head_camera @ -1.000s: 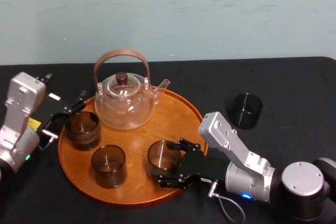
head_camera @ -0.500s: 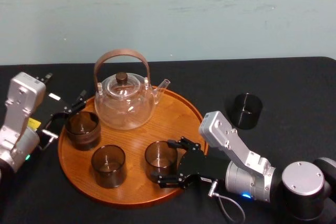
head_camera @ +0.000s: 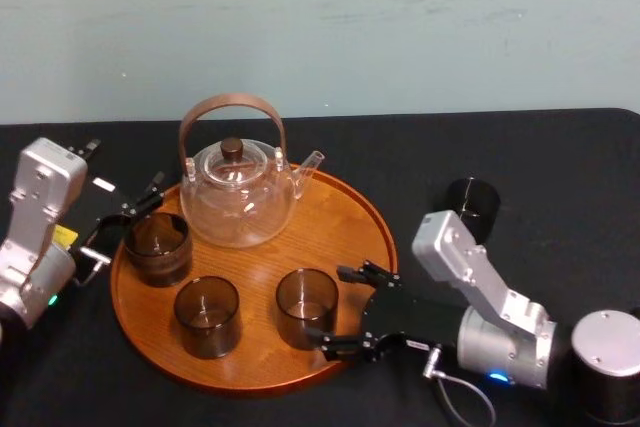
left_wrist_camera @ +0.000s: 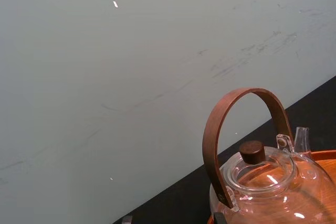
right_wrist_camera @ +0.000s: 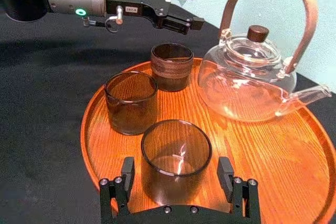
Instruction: Pick up the glass from the table and place it on the tray.
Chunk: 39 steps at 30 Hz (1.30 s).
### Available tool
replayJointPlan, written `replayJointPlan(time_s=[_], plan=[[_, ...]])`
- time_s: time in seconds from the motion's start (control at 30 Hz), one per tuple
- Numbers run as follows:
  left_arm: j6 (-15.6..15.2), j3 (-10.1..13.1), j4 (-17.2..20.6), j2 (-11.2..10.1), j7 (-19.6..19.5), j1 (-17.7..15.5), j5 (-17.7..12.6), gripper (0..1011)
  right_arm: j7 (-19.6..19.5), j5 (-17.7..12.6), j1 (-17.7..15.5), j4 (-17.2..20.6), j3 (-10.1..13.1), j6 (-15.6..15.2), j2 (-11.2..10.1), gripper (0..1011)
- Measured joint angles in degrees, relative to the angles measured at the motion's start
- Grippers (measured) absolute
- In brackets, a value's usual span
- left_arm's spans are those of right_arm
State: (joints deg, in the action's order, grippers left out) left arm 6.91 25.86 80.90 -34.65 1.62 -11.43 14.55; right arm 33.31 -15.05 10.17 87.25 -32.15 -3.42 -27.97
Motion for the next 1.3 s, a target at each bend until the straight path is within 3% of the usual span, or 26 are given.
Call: replayJointPlan(time_s=[0.43,0.6,0.93,1.3], plan=[[0.0,0.0,0.0,0.0,0.0,0.0,0.0,1001,0.81,-4.24,-4.78,3.88,3.94,3.26,-5.36,1003],[0.0,0.0,0.0,0.0,0.0,0.0,0.0,1001,-0.81,-6.42,-7.31,5.25,7.14,4.77,-6.72,1003],[0.0,0.0,0.0,0.0,0.0,0.0,0.0,1001,-5.25,-8.96,-11.17,6.34,12.98,5.26,-7.39,1003],[0.0,0.0,0.0,0.0,0.0,0.0,0.0,1001,-11.75,-9.28,-13.43,5.56,18.05,2.13,-5.36,1003]])
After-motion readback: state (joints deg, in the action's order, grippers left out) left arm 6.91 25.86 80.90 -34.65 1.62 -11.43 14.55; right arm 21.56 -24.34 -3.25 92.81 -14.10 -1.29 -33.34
